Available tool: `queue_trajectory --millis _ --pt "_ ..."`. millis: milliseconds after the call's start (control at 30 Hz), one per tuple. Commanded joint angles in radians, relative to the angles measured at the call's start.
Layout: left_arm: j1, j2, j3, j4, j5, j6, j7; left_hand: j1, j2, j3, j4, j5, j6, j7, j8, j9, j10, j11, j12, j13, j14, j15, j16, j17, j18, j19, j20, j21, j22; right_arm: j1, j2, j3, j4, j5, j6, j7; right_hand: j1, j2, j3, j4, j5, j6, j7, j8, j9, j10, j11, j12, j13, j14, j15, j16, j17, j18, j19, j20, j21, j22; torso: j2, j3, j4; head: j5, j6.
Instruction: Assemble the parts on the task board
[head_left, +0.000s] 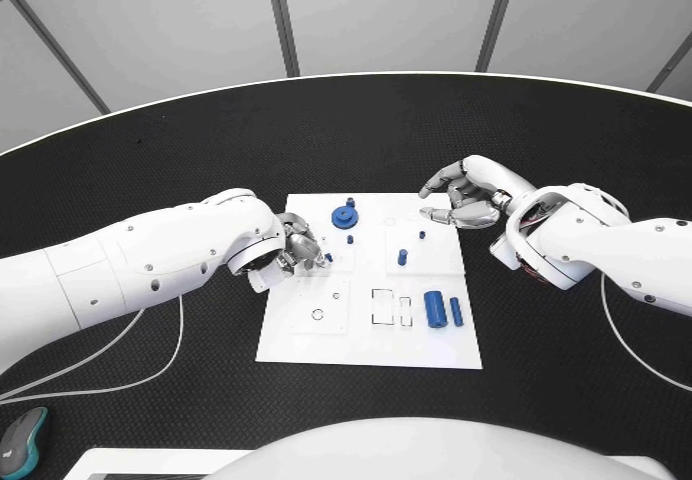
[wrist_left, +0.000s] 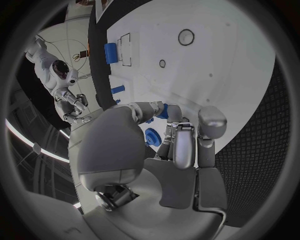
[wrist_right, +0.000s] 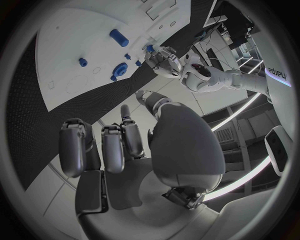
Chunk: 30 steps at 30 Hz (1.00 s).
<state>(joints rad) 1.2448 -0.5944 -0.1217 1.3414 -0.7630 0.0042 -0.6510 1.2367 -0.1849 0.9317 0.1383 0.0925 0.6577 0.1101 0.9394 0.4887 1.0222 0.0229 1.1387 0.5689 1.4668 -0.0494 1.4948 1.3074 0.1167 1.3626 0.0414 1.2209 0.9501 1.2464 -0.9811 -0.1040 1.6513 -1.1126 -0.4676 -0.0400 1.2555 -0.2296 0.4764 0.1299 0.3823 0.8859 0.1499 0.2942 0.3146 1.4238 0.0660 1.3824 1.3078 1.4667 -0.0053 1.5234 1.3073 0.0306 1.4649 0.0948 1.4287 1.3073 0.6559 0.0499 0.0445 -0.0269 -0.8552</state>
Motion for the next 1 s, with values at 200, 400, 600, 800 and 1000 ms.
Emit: queue_trajectory --millis 200,400,600,800,1000 --pt "0.017 -0.027 0.001 0.005 0.069 0.105 0.008 -0.024 0.011 0.071 -0.051 -0.013 0.007 -0.006 0.034 0.002 0.003 -0.001 0.000 -0.013 0.061 0.003 0.002 0.102 0.004 -0.008 0.011 -0.002 -0.014 0.000 -0.001 0.000 0.001 0.000 0.002 0.001 -0.006 -0.004 -0.001 0.006 0.005 0.003 0.000 0.005 -0.001 -0.002 -0.004 0.000 0.082 0.079 -0.009 -0.005 0.153 0.010 0.041 -0.008 -0.004 0.129 0.000 0.0002 -0.0013 -0.001 0.007" --pt "0.038 -0.046 0.001 0.003 0.107 0.170 0.009 -0.053 0.028 0.073 -0.035 -0.037 0.002 -0.007 0.042 -0.003 0.006 0.000 0.001 -0.019 0.059 0.004 0.001 0.099 0.006 -0.016 0.013 -0.007 -0.023 0.000 0.000 0.000 0.016 0.000 0.003 0.014 0.003 -0.001 0.005 0.001 0.007 0.001 0.000 0.004 -0.003 -0.002 -0.004 0.000 0.082 0.078 -0.010 -0.006 0.152 0.010 0.041 -0.009 -0.005 0.129 0.001 0.0011 0.0000 -0.003 0.014" --pt "0.046 -0.060 0.001 0.003 0.158 0.205 0.020 -0.063 0.036 0.072 -0.025 -0.040 0.000 -0.008 0.044 -0.006 0.003 0.000 -0.001 -0.025 0.058 0.004 0.000 0.098 0.007 -0.019 0.014 -0.010 -0.027 0.000 0.013 0.000 0.046 -0.037 0.026 0.030 0.026 0.013 0.027 -0.014 0.008 -0.017 0.006 -0.008 -0.011 -0.002 0.000 0.000 0.082 0.079 -0.007 -0.005 0.154 0.010 0.042 -0.008 -0.005 0.129 0.002 0.0000 -0.0002 -0.006 0.021" --pt "0.047 -0.069 0.001 0.001 0.190 0.230 0.040 -0.086 0.056 0.069 0.005 -0.043 -0.006 -0.007 0.047 -0.012 -0.003 0.001 -0.002 -0.035 0.057 0.005 0.000 0.097 0.008 -0.025 0.016 -0.014 -0.033 0.000 0.038 0.000 0.072 -0.145 0.066 0.037 0.051 0.027 0.066 -0.040 0.004 -0.025 0.013 -0.031 -0.024 0.002 0.005 0.005 0.086 0.080 -0.002 -0.003 0.158 0.008 0.045 -0.004 0.001 0.136 0.001 0.0006 -0.0005 -0.005 0.027" --pt "0.048 -0.082 0.001 0.007 0.213 0.245 0.072 -0.096 0.066 0.067 0.024 -0.043 -0.008 -0.007 0.048 -0.016 -0.009 0.002 -0.004 -0.043 0.056 0.006 0.001 0.097 0.010 -0.029 0.016 -0.018 -0.039 -0.002 0.085 -0.001 0.062 -0.189 0.092 0.039 0.081 0.043 0.118 -0.075 0.001 -0.036 0.009 -0.059 -0.037 0.004 0.002 0.009 0.088 0.081 -0.005 -0.001 0.164 0.007 0.047 -0.005 0.006 0.141 0.001 -0.0003 -0.0011 -0.002 0.033"
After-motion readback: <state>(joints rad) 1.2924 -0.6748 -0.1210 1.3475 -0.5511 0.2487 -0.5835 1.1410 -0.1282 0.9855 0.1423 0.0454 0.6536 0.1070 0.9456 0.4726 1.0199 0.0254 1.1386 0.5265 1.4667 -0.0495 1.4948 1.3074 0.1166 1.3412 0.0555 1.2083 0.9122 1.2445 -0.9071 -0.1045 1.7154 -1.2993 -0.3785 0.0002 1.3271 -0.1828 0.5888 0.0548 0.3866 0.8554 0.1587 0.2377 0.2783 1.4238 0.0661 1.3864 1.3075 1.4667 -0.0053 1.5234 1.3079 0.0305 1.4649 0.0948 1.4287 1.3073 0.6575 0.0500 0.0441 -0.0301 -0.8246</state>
